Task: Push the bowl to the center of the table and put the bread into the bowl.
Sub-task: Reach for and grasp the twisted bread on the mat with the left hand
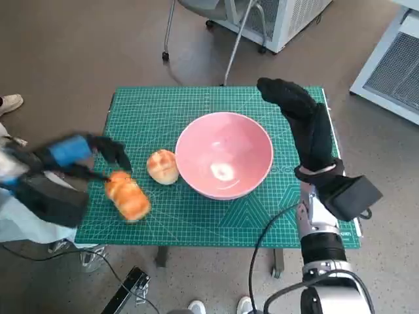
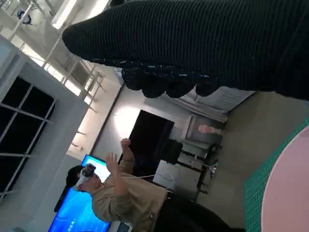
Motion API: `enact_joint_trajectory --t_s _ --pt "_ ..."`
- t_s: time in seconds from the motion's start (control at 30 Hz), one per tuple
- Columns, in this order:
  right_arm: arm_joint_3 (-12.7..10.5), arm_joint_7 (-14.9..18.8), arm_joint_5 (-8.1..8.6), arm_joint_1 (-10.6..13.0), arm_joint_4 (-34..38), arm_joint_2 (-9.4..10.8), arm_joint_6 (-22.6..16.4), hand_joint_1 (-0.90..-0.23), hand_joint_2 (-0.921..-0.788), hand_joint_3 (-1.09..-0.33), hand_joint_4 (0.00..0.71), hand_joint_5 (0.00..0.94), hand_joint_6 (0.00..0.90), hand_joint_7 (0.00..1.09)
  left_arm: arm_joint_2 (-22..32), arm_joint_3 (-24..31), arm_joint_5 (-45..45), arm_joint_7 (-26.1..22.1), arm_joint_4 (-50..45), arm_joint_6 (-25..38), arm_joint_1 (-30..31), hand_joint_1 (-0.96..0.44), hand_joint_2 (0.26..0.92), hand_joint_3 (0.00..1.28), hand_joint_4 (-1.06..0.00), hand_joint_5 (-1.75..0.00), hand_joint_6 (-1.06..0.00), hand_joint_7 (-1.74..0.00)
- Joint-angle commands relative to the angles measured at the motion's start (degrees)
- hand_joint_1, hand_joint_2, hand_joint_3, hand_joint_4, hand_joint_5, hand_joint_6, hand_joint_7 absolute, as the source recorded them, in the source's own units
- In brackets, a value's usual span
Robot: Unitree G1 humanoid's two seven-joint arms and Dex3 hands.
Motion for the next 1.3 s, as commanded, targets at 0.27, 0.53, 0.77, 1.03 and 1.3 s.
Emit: enact_joint_trajectory --t_s 0.27,0.53,0.77,1.03,1.3 --pt "-0.3 0.0 0.34 1.3 -0.5 -0.5 1.1 -0.590 -0.921 -0.789 0.379 0.024 0.006 0.83 -1.7 6.6 -4.8 1.1 -9.9 3.5 -4.4 0.00 0.920 0.08 -0.54 -1.23 -0.76 -1.11" --pt "-0.6 0.3 0.46 1.0 0.3 -0.7 0.8 -0.590 -0.921 -0.788 0.379 0.024 0.000 0.82 -5.6 4.0 -1.7 -0.6 -12.0 5.3 -11.1 0.00 0.918 0.07 -0.57 -1.18 -0.77 -1.13" --pt "-0.5 0.7 0.69 1.8 -0.4 -0.9 0.3 -0.589 -0.921 -0.789 0.370 0.019 -0.001 0.80 -8.6 1.7 -0.8 -3.3 -12.3 6.6 -13.6 0.00 0.916 0.05 -0.58 -1.18 -0.79 -1.09" --pt "-0.7 1.4 1.52 3.0 -2.5 -1.5 0.6 -0.585 -0.921 -0.791 0.362 0.014 -0.001 0.80 -8.0 2.7 -5.6 -10.3 -13.7 8.8 -12.1 0.00 0.919 0.06 -0.56 -1.20 -0.78 -1.10" --pt "-0.6 1.4 2.00 4.0 -3.6 -1.7 0.6 -0.586 -0.921 -0.799 0.361 0.013 -0.001 0.80 -1.6 5.3 -9.8 -38.8 -36.8 42.4 -3.4 0.08 0.761 0.20 -0.13 -0.19 -0.21 -0.23"
